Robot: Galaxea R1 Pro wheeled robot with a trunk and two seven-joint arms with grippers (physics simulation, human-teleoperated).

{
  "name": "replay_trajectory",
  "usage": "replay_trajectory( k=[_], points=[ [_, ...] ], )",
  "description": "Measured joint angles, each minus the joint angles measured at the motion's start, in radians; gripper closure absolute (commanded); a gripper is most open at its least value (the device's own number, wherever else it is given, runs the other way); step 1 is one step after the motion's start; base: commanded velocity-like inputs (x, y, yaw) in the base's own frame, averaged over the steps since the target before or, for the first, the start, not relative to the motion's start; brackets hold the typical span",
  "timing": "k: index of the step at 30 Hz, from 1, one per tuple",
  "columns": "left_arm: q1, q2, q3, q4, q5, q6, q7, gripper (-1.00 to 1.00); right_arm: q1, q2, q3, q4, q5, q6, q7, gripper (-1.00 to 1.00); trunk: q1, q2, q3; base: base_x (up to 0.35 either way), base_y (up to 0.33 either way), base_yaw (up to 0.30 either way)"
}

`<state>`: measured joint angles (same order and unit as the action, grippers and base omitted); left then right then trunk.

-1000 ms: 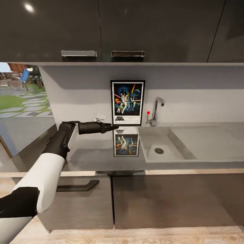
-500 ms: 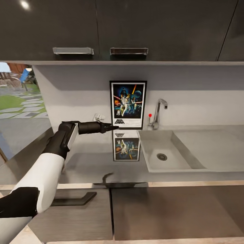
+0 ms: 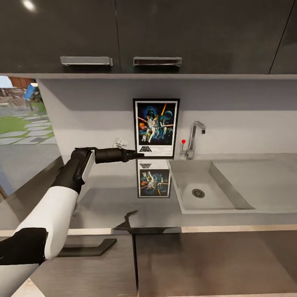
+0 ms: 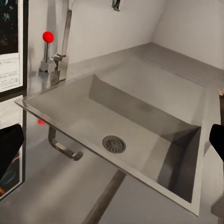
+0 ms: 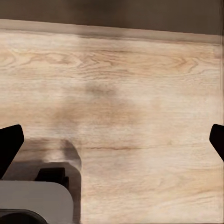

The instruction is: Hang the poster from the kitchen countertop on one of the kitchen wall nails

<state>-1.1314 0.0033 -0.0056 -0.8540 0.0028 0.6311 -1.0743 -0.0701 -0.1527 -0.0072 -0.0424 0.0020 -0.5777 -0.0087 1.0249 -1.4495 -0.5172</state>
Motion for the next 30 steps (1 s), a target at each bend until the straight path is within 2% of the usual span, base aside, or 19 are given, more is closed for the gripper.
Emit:
replay_trajectory(
  k=[3,4,11,20,30],
  points=[
    [0.0,0.001,0.0,0.0,0.0,0.0,0.0,-1.0,0.001,-0.013,0.0,0.013,-0.03,0.0,-0.001,-1.0,0.0,0.0,0.0,0.193,0.0,0.0],
    [0.0,0.0,0.0,-0.007,0.0,0.001,0.0,-1.0,0.002,-0.019,-0.001,0.053,-0.055,0.0,-0.002,-1.0,0.0,0.0,0.0,0.081,0.0,0.0],
    [0.0,0.001,0.001,-0.021,0.0,0.002,0.0,-1.0,0.002,-0.022,0.001,0.068,-0.064,0.0,-0.002,-1.0,0.0,0.0,0.0,0.06,0.0,0.0],
    [0.0,0.0,0.001,-0.023,0.0,0.003,0.0,-1.0,0.002,-0.022,0.001,0.07,-0.065,0.0,-0.001,-1.0,0.0,0.0,0.0,0.234,0.0,0.0],
    [0.0,0.001,0.001,-0.03,0.0,0.003,0.0,-1.0,0.002,-0.022,0.001,0.07,-0.065,0.0,-0.001,-1.0,0.0,0.0,0.0,0.104,0.0,0.0]
  ],
)
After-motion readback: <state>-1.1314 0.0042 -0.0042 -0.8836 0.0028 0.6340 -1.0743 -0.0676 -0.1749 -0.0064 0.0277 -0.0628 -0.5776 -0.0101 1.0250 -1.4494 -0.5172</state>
